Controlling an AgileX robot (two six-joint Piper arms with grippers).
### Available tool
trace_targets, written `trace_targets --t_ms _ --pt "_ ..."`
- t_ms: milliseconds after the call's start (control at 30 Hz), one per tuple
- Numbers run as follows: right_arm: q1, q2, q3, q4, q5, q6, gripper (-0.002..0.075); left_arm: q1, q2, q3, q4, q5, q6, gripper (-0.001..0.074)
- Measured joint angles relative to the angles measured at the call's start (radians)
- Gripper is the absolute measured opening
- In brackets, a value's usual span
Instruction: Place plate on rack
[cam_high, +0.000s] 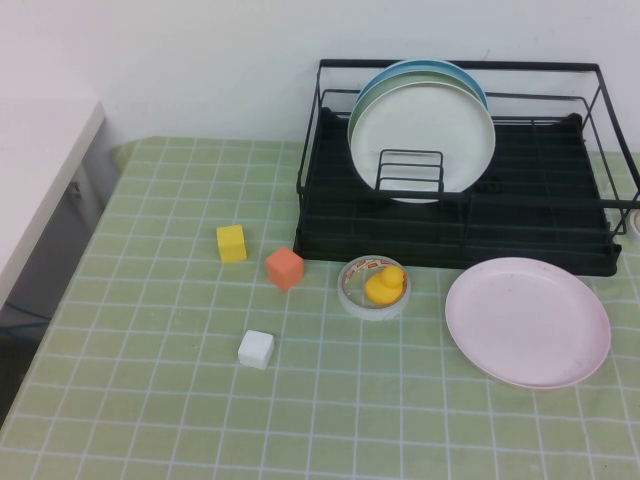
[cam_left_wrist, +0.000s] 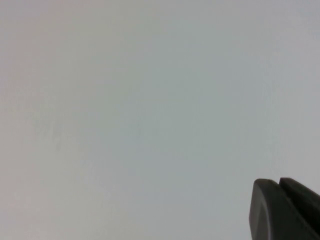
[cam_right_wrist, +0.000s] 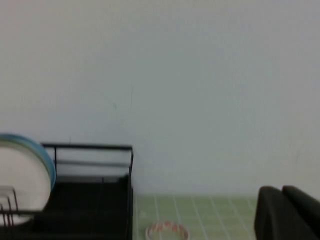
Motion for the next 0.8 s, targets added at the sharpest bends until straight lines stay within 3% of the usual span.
trace_targets --t_ms 200,367,567,800 --pt "0.0 0.247 -0.157 0.097 0.249 -0.052 0.0 0.0 0.178 -0.156 -0.004 0.368 -0.041 -0.0001" --pt "0.0 0.446 -0.192 0.34 0.357 -0.282 0.0 0.0 0.387 -0.182 -0.007 0.564 -0.173 -0.0001" --pt "0.0 0.658 -0.193 0.648 0.457 -0.574 0.0 0.0 0.574 -0.182 -0.036 0.624 -0.213 -0.0001" --pt "0.0 0.939 -0.193 0.87 0.455 -0.773 0.0 0.0 0.685 -0.182 -0.196 0.581 -0.256 -0.0001"
